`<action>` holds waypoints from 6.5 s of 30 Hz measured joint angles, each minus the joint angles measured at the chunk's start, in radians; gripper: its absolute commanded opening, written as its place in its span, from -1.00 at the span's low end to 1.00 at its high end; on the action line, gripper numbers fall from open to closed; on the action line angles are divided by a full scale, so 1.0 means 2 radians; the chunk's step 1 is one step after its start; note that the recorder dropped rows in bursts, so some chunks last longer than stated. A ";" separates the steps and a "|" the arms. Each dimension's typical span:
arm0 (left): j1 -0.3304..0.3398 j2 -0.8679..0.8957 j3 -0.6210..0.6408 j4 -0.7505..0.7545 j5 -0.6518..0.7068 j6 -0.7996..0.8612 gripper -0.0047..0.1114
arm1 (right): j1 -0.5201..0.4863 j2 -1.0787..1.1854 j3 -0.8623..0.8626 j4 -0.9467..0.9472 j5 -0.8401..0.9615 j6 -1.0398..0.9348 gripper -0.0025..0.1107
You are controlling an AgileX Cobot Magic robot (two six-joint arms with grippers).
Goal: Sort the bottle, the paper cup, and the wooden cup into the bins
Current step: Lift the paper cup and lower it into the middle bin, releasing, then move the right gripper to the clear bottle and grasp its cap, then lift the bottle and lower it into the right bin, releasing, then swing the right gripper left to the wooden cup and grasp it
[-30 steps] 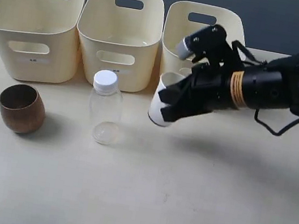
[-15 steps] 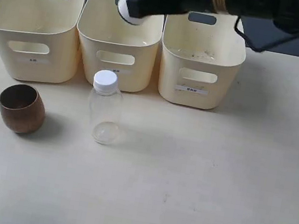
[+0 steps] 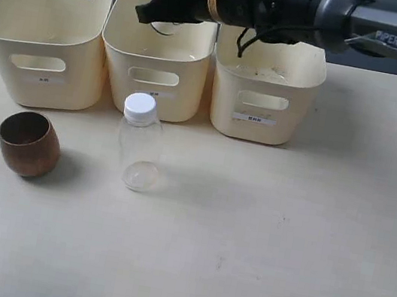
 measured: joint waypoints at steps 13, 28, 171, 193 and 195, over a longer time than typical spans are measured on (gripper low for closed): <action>0.000 0.000 0.000 0.000 0.000 0.000 -0.92 | 0.000 0.040 -0.007 0.001 0.012 0.001 -0.15; 0.000 0.000 0.000 0.000 0.000 0.000 -0.92 | 0.000 0.017 -0.007 0.001 -0.032 0.001 -0.13; 0.000 0.000 0.000 0.000 0.000 0.000 -0.92 | -0.148 -0.117 0.197 0.213 -0.016 -0.209 -0.97; 0.000 0.000 0.000 0.000 0.000 0.000 -0.92 | -0.148 -0.081 0.196 0.210 -0.017 -0.208 0.17; 0.000 0.000 0.000 0.000 0.000 0.000 -0.92 | -0.148 -0.081 0.196 0.209 -0.018 -0.208 0.17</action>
